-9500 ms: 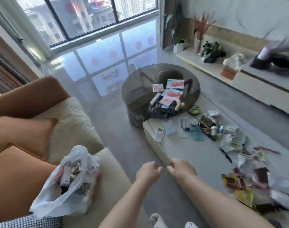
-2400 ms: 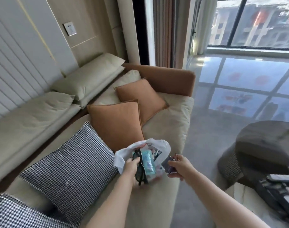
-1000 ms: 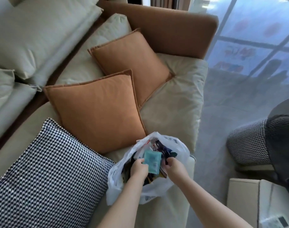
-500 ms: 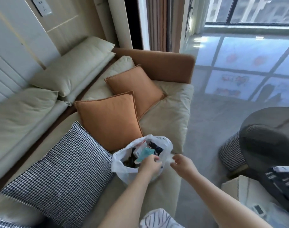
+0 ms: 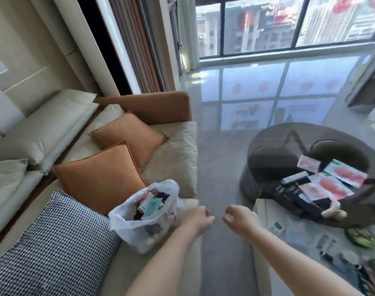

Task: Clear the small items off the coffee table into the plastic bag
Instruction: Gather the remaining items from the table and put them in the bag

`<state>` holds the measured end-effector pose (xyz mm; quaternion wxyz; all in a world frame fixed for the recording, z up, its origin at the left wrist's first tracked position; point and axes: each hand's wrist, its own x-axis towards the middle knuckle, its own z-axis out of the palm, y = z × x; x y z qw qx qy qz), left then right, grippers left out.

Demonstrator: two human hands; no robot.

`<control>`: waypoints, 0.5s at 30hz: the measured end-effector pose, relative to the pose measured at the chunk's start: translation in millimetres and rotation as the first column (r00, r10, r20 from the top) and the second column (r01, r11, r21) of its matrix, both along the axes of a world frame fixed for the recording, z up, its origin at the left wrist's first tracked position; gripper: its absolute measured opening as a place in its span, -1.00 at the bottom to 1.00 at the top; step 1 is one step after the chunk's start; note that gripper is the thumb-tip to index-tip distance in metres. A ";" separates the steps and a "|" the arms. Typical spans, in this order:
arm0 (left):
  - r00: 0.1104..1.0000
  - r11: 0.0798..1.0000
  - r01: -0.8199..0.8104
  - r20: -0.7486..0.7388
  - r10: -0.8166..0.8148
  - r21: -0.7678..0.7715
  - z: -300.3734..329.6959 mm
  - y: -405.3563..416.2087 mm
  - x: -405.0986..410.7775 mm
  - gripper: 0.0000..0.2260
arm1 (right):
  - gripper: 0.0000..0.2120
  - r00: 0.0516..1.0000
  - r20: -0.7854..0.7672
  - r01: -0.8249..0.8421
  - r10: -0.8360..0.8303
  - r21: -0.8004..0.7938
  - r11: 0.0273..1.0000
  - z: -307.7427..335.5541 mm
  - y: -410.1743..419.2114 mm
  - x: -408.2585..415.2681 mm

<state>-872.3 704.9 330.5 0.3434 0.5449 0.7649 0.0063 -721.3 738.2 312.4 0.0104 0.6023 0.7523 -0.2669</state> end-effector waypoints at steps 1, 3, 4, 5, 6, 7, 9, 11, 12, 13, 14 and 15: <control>0.999 0.999 0.048 -0.008 -0.048 0.005 0.3 0.4 10.5 -0.63 | -0.68 0.999 0.016 0.033 -0.034 0.010 0.999 0.8 -5.4 12.9; 0.990 0.990 0.138 -0.020 -0.138 0.016 0.9 -0.3 31.1 -0.63 | -0.68 0.994 0.040 0.104 -0.105 0.023 0.994 3.5 -16.4 36.7; 0.983 0.983 0.180 -0.019 -0.180 0.021 1.1 -2.5 41.2 -0.64 | -0.67 0.988 0.047 0.145 -0.146 0.028 0.989 4.4 -23.2 47.8; 0.976 0.976 0.218 -0.008 -0.217 0.027 1.2 -5.1 50.8 -0.64 | -0.67 0.981 0.047 0.188 -0.189 0.029 0.982 5.7 -31.0 58.3; 0.967 0.966 0.255 0.001 -0.255 0.031 0.9 -8.3 59.8 -0.65 | -0.67 0.972 0.043 0.231 -0.232 0.027 0.973 7.6 -39.7 67.8; 0.953 0.953 0.301 0.005 -0.301 0.031 0.7 -13.2 70.9 -0.65 | -0.68 0.959 0.038 0.280 -0.281 0.017 0.960 10.0 -52.1 79.1; 0.926 0.926 0.378 -0.012 -0.377 0.026 -1.2 -22.9 87.3 -0.65 | -0.67 0.935 0.014 0.353 -0.353 -0.002 0.935 12.5 -72.7 94.7; 0.891 0.890 0.455 -0.025 -0.454 0.020 -4.6 -34.8 106.7 -0.63 | -0.67 0.904 0.004 0.428 -0.428 -0.012 0.904 12.7 -98.9 112.2; 0.874 0.873 0.487 -0.023 -0.486 0.016 -6.8 -41.3 116.3 -0.63 | -0.67 0.884 0.004 0.467 -0.467 -0.011 0.884 11.9 -112.9 120.3; 0.855 0.855 0.519 -0.015 -0.518 0.011 -8.6 -48.1 126.6 -0.63 | -0.68 0.860 0.000 0.510 -0.510 -0.013 0.860 10.6 -127.9 128.9; 0.834 0.834 0.552 -0.007 -0.552 0.003 -10.1 -55.8 137.6 -0.63 | -0.68 0.835 -0.003 0.550 -0.550 -0.019 0.835 8.6 -143.4 138.0; 0.811 0.811 0.585 0.000 -0.585 -0.007 -10.8 -64.9 148.4 -0.63 | -0.68 0.812 0.000 0.584 -0.584 -0.031 0.811 6.7 -158.7 147.0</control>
